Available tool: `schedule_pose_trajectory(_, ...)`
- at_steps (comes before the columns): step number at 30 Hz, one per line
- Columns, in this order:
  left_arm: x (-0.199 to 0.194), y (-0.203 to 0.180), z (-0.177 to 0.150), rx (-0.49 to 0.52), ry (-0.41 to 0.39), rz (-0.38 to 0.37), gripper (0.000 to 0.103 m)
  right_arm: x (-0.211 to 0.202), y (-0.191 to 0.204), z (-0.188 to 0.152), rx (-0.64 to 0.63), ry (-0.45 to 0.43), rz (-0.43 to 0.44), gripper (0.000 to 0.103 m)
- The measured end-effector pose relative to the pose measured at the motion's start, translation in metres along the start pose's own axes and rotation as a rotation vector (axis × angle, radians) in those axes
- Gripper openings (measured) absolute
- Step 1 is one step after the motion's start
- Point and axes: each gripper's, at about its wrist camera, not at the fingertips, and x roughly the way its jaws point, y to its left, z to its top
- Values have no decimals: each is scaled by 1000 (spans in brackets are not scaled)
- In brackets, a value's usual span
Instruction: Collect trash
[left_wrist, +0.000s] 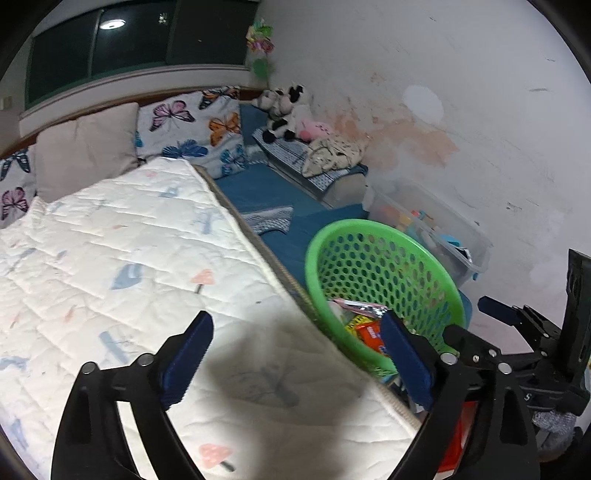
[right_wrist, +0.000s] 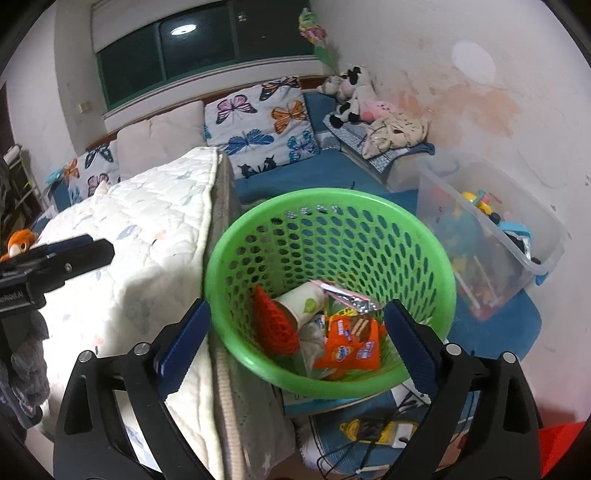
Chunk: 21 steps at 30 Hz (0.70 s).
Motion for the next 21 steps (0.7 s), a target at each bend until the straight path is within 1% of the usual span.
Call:
schedule_pose_trajectory(2,-7,5,-2,-2,-13,18,93,-2,10,-1,-25,-8,-3,98)
schedule_pose_trajectory(5,-18,11,-4,-1,-37,67,95,-4,22,-2,-52,-20,-2,98)
schedule_pose_trajectory(9,-30,22,-9,-13,-54,116,96,-6,36,-3,-77,-33,-2,98)
schedule_pose_trajectory(17,-59,45,-19,-46,-92,215,96,-12,57,-7,-79,-38,32,99)
schedule_pose_trajectory(21,-71,52,-24,-62,-106,250,96,-16,74,-12,-106,-43,44,99)
